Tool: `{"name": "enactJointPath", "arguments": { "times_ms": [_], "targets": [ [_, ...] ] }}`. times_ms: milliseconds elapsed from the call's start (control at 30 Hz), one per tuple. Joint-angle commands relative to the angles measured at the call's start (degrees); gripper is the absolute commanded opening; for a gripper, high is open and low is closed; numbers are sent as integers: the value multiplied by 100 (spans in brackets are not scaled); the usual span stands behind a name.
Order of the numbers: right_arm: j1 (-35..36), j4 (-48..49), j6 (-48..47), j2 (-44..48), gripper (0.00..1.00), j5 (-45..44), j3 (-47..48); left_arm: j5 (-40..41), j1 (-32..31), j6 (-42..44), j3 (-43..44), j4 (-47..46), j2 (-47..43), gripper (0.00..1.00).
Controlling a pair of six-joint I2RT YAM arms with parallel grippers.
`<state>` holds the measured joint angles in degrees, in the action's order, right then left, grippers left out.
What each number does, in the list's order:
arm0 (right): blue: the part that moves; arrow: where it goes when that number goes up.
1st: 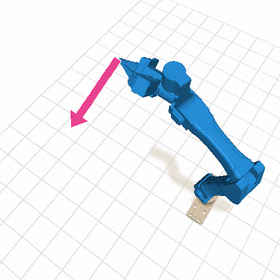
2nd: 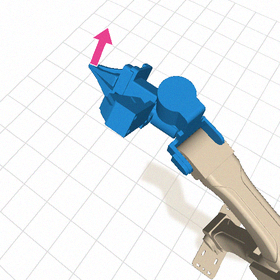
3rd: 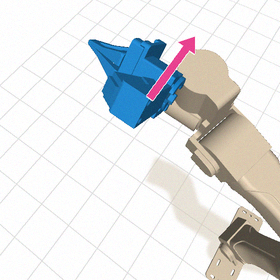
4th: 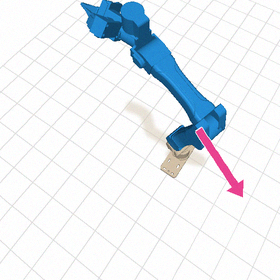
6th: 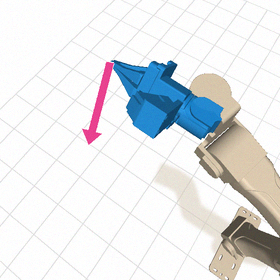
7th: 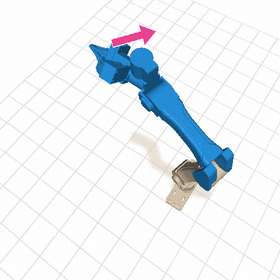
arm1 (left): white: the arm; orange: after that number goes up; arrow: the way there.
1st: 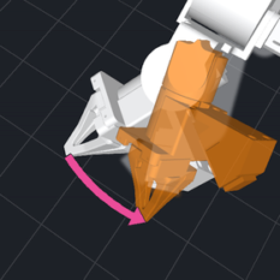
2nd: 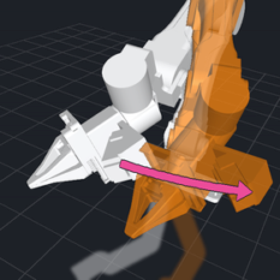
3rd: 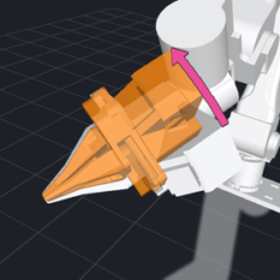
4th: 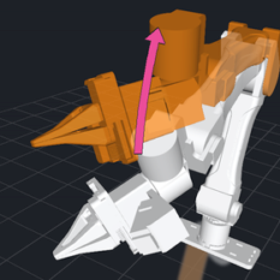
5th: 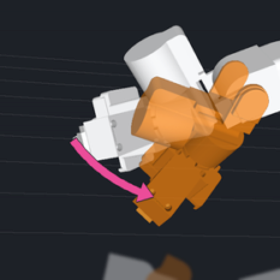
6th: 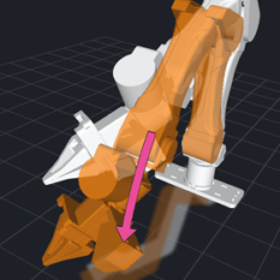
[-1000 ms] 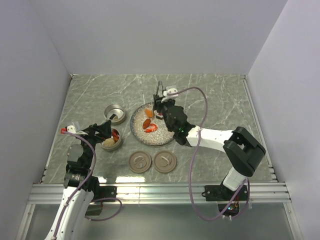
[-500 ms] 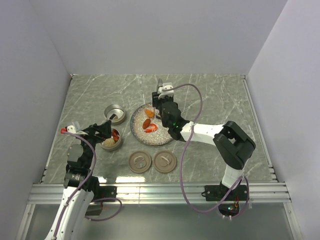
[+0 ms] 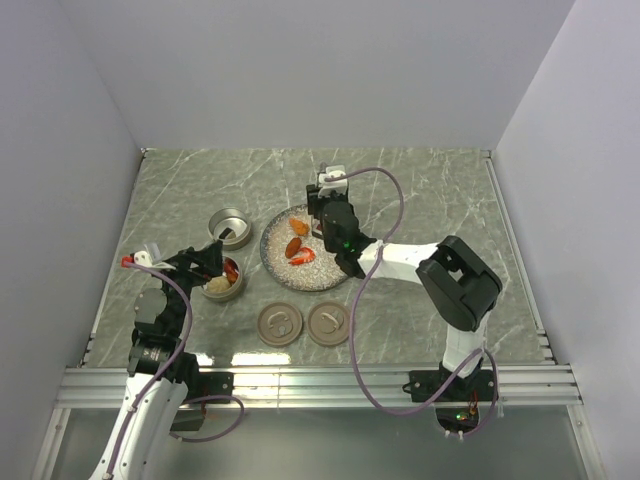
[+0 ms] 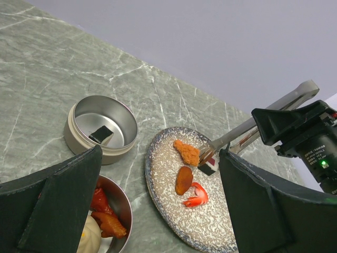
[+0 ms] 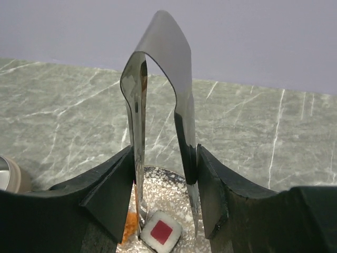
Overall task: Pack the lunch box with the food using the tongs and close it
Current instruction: Pick up the food using the clamp
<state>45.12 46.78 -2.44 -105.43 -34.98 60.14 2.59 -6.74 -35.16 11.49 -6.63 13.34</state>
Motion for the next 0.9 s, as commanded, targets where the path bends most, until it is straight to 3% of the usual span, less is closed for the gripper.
{"name": "enactJointPath", "arguments": {
  "times_ms": [0,100,267,367,700,867],
  "targets": [
    [-47,86,138,-66,56,-53,358,-110,-2,70,12,-242,-25,99],
    [-39,15,173,-145,51,-35,419,-101,-2,70,12,-242,-25,99],
    [-47,-55,217,4,28,-44,332,-92,-2,70,20,-225,-42,99],
    [14,-91,191,223,21,-26,270,-92,-2,62,3,-224,-60,99],
    [725,41,-467,883,18,-298,332,-74,-2,62,20,-198,-86,99],
    [928,33,-407,823,18,87,647,-75,-2,44,20,-145,-121,100]
  ]
}}
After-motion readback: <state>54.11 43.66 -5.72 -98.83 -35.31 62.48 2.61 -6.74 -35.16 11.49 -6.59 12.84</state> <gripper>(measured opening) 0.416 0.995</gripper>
